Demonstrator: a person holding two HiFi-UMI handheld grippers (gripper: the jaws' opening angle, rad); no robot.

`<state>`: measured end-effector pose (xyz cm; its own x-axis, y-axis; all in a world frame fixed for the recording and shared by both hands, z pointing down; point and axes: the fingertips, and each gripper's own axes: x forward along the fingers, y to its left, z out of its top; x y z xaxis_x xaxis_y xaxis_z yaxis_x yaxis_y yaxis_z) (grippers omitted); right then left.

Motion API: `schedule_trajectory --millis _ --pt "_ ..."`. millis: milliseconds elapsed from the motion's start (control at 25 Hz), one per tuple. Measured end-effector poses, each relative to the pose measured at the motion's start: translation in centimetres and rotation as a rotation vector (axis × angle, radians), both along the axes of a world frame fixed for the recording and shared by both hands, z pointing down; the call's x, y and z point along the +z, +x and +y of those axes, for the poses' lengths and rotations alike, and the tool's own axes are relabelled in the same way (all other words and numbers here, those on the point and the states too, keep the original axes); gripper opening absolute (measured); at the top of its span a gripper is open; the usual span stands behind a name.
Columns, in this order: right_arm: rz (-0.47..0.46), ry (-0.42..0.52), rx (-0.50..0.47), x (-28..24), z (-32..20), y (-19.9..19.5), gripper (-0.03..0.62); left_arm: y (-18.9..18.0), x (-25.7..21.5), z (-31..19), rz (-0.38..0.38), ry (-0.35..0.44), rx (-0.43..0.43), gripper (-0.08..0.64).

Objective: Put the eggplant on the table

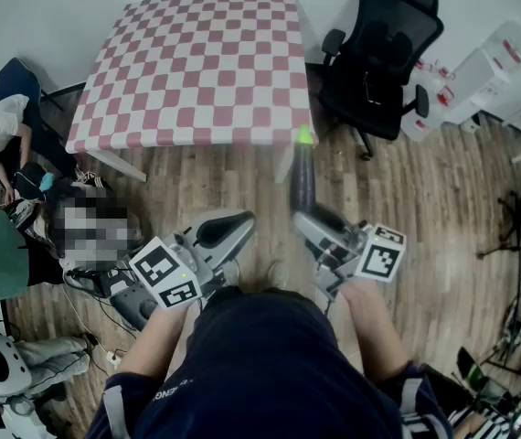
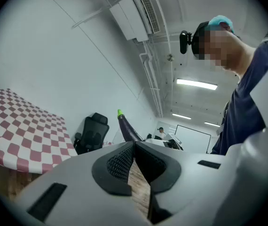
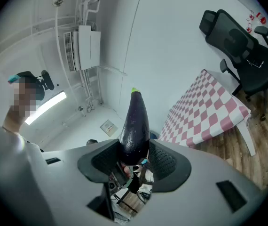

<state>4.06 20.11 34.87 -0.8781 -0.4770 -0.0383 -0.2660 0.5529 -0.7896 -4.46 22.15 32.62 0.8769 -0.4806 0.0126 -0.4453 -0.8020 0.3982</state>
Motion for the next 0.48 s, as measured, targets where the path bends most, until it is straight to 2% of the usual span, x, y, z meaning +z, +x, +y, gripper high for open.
schedule_trajectory --millis 480 --pt "0.007 0.011 -0.027 0.5 -0.8 0.8 0.21 1.2 0.8 -0.6 -0.015 -0.006 -0.011 0.035"
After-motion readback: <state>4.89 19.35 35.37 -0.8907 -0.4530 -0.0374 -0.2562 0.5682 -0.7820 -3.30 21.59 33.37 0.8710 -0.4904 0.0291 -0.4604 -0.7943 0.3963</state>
